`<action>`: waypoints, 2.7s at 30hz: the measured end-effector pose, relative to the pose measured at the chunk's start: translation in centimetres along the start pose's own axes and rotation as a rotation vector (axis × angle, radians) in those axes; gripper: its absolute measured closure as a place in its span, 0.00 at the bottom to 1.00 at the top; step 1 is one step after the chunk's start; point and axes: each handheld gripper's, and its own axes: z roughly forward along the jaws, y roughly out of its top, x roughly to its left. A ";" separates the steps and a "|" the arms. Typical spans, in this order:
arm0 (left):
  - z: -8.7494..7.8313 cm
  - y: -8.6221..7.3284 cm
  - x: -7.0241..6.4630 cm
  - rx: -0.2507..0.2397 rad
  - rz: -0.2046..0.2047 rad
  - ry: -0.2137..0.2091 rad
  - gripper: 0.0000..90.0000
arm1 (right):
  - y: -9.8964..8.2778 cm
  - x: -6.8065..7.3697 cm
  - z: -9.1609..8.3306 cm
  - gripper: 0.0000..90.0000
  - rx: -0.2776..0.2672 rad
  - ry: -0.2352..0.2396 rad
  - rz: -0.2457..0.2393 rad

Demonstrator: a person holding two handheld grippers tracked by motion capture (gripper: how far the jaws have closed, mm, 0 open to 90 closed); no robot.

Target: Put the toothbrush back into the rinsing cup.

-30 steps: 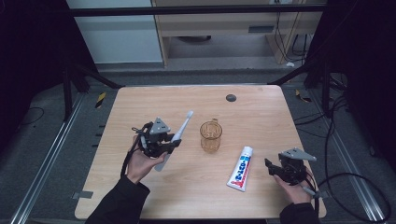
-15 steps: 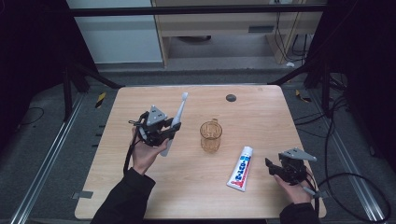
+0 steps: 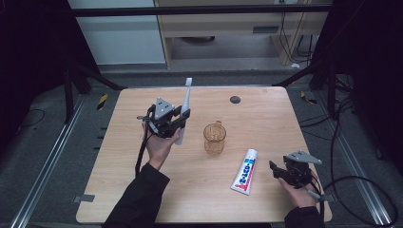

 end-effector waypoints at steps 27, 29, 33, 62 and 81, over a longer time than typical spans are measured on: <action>3.4 1.9 -2.3 -0.162 -0.062 -0.012 0.74 | -0.1 0.0 0.1 0.44 -0.007 0.009 0.005; 3.6 2.0 -2.6 -0.175 -0.064 -0.018 0.74 | -0.1 0.0 0.1 0.44 -0.005 0.008 0.006; 4.0 2.2 -3.1 -0.189 -0.065 -0.027 0.74 | -0.2 -0.1 0.2 0.44 -0.008 0.007 0.001; 6.5 -0.2 -4.6 -0.204 -0.074 -0.074 0.74 | -0.3 -0.1 0.2 0.44 -0.009 0.007 -0.006; 6.9 -3.8 -4.7 -0.170 -0.068 -0.094 0.74 | -0.3 0.0 0.3 0.45 -0.002 0.007 -0.008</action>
